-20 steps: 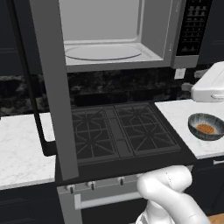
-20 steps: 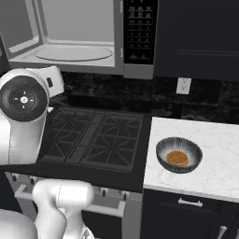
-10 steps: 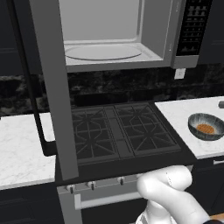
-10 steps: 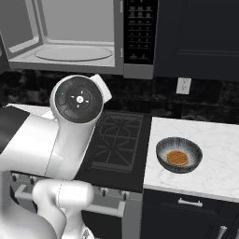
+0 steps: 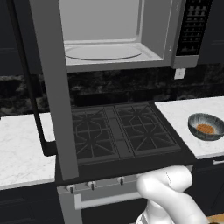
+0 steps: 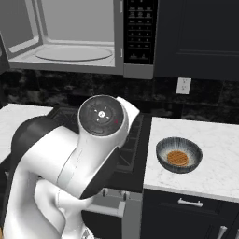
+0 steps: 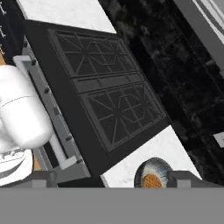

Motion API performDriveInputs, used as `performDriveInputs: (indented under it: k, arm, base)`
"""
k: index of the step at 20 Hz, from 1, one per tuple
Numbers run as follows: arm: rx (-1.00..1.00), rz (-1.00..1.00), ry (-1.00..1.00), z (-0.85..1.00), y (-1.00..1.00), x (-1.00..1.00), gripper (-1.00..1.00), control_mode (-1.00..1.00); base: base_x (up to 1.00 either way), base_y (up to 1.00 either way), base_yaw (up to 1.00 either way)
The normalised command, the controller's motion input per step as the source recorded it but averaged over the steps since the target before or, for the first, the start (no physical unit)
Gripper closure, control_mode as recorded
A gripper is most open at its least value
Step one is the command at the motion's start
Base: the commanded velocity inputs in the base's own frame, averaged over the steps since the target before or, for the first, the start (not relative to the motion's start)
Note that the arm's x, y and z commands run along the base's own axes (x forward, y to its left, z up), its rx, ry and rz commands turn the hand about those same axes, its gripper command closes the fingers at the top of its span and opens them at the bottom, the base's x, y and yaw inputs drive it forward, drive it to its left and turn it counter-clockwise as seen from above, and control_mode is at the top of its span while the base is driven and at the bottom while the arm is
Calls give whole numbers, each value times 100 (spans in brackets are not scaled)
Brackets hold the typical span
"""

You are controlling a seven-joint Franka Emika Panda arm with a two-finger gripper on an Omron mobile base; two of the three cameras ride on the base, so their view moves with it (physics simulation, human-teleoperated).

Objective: Open the microwave, place the bowl with waffle inside the microwave, then close the microwave door and turn it on.

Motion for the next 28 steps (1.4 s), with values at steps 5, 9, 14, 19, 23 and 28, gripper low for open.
performDriveInputs:
  k: [5, 9, 14, 19, 23, 28]
  arm:
    - [-34, -3, 0, -78, -62, 0, -100, -100]
    - [-26, -6, 4, -37, -49, 2, -100, -100]
    - [-6, -2, 8, 0, -31, 37, -100, -100]
    - [2, 17, 16, -1, -46, 67, -100, -100]
    - [7, 27, 32, -16, -47, 99, -100, -100]
    - [4, 21, 14, -47, -38, 74, -100, -100]
  base:
    - [0, 0, 0]
    - [0, 0, 0]
    - [0, 0, 0]
    - [0, 0, 0]
    - [0, 0, 0]
    - [0, 0, 0]
